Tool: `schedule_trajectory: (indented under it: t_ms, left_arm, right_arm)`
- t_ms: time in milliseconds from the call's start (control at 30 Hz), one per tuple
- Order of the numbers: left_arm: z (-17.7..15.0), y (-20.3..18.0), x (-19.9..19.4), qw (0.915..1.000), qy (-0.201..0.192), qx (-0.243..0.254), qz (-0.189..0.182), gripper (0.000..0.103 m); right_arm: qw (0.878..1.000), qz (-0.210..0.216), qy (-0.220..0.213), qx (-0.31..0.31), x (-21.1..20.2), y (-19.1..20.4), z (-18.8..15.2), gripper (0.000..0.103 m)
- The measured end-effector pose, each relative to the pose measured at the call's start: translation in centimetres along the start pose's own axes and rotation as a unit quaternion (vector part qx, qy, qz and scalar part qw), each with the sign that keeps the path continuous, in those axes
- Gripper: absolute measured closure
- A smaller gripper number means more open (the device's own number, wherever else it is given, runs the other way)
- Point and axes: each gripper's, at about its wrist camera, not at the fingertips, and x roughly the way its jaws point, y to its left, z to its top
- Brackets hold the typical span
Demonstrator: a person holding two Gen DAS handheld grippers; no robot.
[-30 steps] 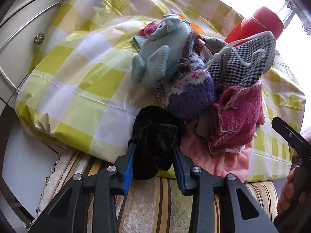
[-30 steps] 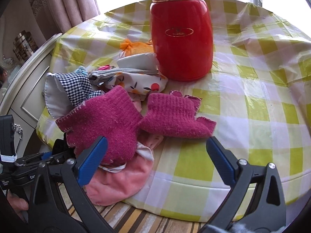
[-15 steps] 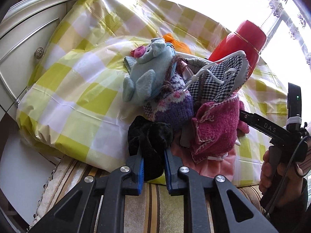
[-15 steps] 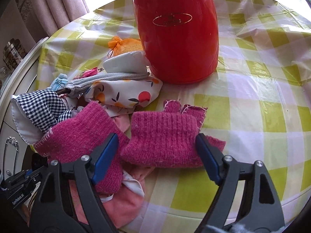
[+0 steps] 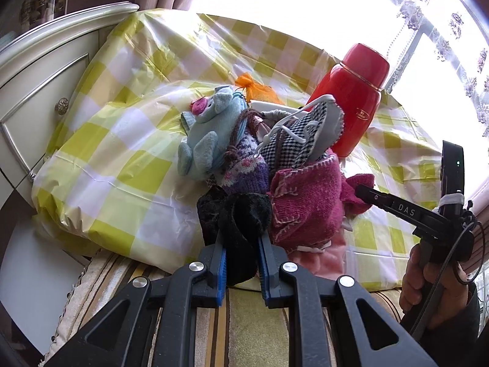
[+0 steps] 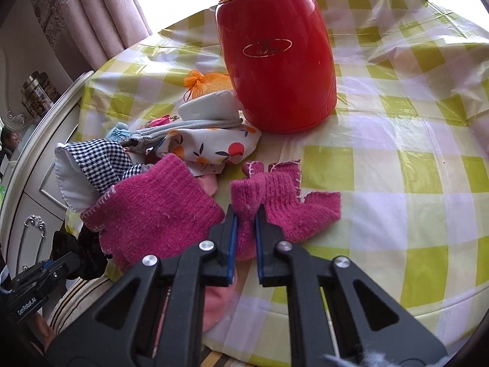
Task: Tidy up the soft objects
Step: 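Carry both held gloves over the purple-rimmed white box and open both grippers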
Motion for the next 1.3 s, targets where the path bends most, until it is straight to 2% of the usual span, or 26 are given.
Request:
schedule_trajectory:
  t_ms: [300, 500, 633, 800, 1067, 1167, 1200, 1233, 1300]
  left_arm:
    - [-0.8, -5.0, -2.8, 0.9972, -0.028, 0.054, -0.044, 0.085]
    - [-1.7, -10.1, -4.4, 0.9887, -0.03, 0.11, -0.098, 0.085]
    - [-2.7, -14.3, -4.9, 0.9767, -0.012, 0.144, -0.159, 0.085]
    - [-4.5, -19.7, -5.2, 0.9557, 0.016, 0.185, -0.228, 0.085]
    - [-7.8, -26.5, -5.5, 0.9208, 0.059, 0.247, -0.296, 0.085]
    - [-8.8, -28.7, -5.4, 0.9076, 0.072, 0.266, -0.317, 0.076]
    - [-9.1, -29.4, -5.4, 0.9028, 0.078, 0.272, -0.324, 0.067]
    - [-9.4, -29.8, -5.5, 0.898, 0.083, 0.278, -0.331, 0.053]
    - [-9.9, -30.7, -5.3, 0.8914, 0.086, 0.287, -0.34, 0.035]
  right_arm:
    - [0.999, -0.006, -0.04, 0.029, -8.0, -1.6, -3.1, 0.09]
    - [0.996, -0.026, -0.063, 0.061, -13.2, -4.4, -5.5, 0.09]
    - [0.992, -0.058, -0.078, 0.078, -16.8, -6.7, -7.1, 0.09]
    - [0.984, -0.108, -0.095, 0.104, -21.1, -9.8, -9.5, 0.09]
    - [0.963, -0.204, -0.089, 0.15, -24.9, -14.3, -13.0, 0.09]
    - [0.958, -0.224, -0.08, 0.163, -25.4, -15.5, -13.8, 0.088]
    - [0.954, -0.233, -0.08, 0.169, -25.7, -15.9, -14.0, 0.088]
    - [0.951, -0.243, -0.079, 0.173, -25.9, -16.1, -14.3, 0.086]
    - [0.946, -0.258, -0.072, 0.18, -26.0, -16.6, -14.7, 0.075]
